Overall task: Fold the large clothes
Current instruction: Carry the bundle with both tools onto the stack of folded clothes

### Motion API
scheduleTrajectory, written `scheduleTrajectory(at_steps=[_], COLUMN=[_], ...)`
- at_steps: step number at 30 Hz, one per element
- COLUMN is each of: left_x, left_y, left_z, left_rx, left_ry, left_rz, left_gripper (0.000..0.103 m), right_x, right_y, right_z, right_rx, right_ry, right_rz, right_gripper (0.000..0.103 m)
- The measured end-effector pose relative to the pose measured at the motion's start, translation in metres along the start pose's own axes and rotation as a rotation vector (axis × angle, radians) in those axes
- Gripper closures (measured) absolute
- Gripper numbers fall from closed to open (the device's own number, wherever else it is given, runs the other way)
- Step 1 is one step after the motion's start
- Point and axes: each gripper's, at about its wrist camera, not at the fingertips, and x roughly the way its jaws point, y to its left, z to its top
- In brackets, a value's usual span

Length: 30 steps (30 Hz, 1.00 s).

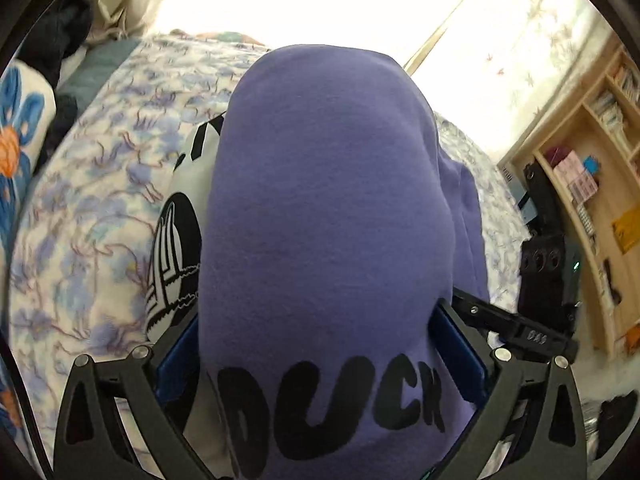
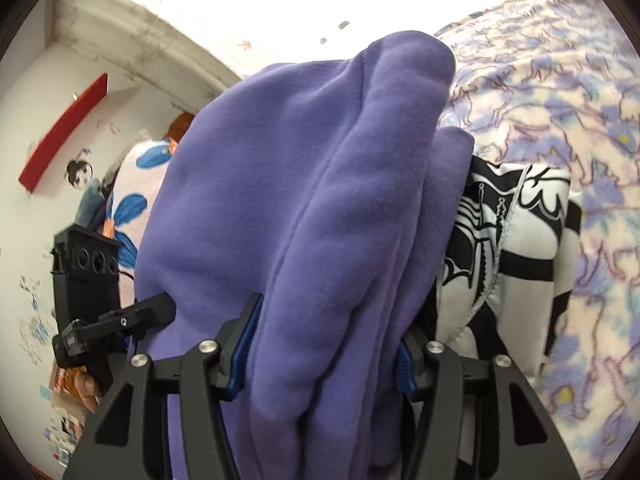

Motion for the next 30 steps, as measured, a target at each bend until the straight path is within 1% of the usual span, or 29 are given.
scheduleTrajectory(at_steps=[4,5,6,8,10,11,12,13,14,15,16,17,19,21,23,24,25,26,28,30], left_x=[-0.016,-0.022,-0.029,-0.045,-0.062,-0.070,-0.075,-0.078,-0.082,-0.080,-0.074,-0.070,-0.063,-0.058,-0.055,-0.053,-0.052,-0.052,-0.051,-0.051], left_y=[-0.009,-0.012,-0.016,-0.026,-0.037,-0.044,-0.048,-0.056,-0.064,-0.070,-0.076,-0.081,-0.086,-0.083,-0.078,-0.073,-0.072,-0.071,-0.071,-0.076], left_z=[-0.005,-0.006,-0.008,-0.012,-0.017,-0.020,-0.022,-0.025,-0.029,-0.031,-0.035,-0.039,-0.045,-0.047,-0.048,-0.047,-0.047,-0.047,-0.047,-0.049], left_rx=[0.006,0.019,0.034,0.060,0.083,0.096,0.103,0.124,0.136,0.155,0.185,0.210,0.271,0.275,0.260,0.243,0.232,0.223,0.216,0.222], left_ry=[-0.027,-0.039,-0.057,-0.097,-0.153,-0.183,-0.197,-0.205,-0.203,-0.189,-0.153,-0.146,-0.150,-0.135,-0.123,-0.116,-0.114,-0.114,-0.122,-0.125], left_rz=[0.085,0.120,0.168,0.234,0.272,0.277,0.273,0.259,0.257,0.256,0.268,0.304,0.364,0.391,0.397,0.401,0.399,0.397,0.397,0.424], left_gripper=[0.000,0.000,0.000,0.000,0.001,0.003,0.010,0.024,0.034,0.055,0.070,0.070,0.070,0.070,0.070,0.070,0.070,0.070,0.070,0.070], right_x=[-0.021,-0.027,-0.037,-0.055,-0.070,-0.076,-0.081,-0.081,-0.079,-0.077,-0.074,-0.069,-0.056,-0.044,-0.038,-0.037,-0.036,-0.037,-0.038,-0.040], right_y=[0.019,0.024,0.030,0.041,0.049,0.054,0.060,0.064,0.068,0.072,0.075,0.078,0.078,0.068,0.058,0.051,0.048,0.046,0.047,0.051], right_z=[0.003,0.002,-0.001,-0.006,-0.009,-0.010,-0.012,-0.012,-0.012,-0.014,-0.017,-0.017,-0.022,-0.027,-0.029,-0.029,-0.029,-0.029,-0.030,-0.030], right_rx=[-0.039,-0.056,-0.073,-0.107,-0.125,-0.134,-0.144,-0.151,-0.158,-0.160,-0.161,-0.164,-0.173,-0.163,-0.151,-0.145,-0.143,-0.141,-0.143,-0.150], right_ry=[0.044,0.046,0.037,0.001,-0.035,-0.058,-0.075,-0.084,-0.084,-0.082,-0.074,-0.058,-0.015,0.012,0.022,0.018,0.018,0.020,0.021,0.028], right_rz=[-0.098,-0.130,-0.151,-0.160,-0.164,-0.156,-0.152,-0.158,-0.165,-0.167,-0.158,-0.154,-0.181,-0.233,-0.264,-0.285,-0.279,-0.269,-0.278,-0.296], right_gripper=[0.046,0.046,0.046,0.046,0.046,0.046,0.046,0.046,0.046,0.047,0.051,0.059,0.065,0.073,0.094,0.101,0.103,0.103,0.103,0.103])
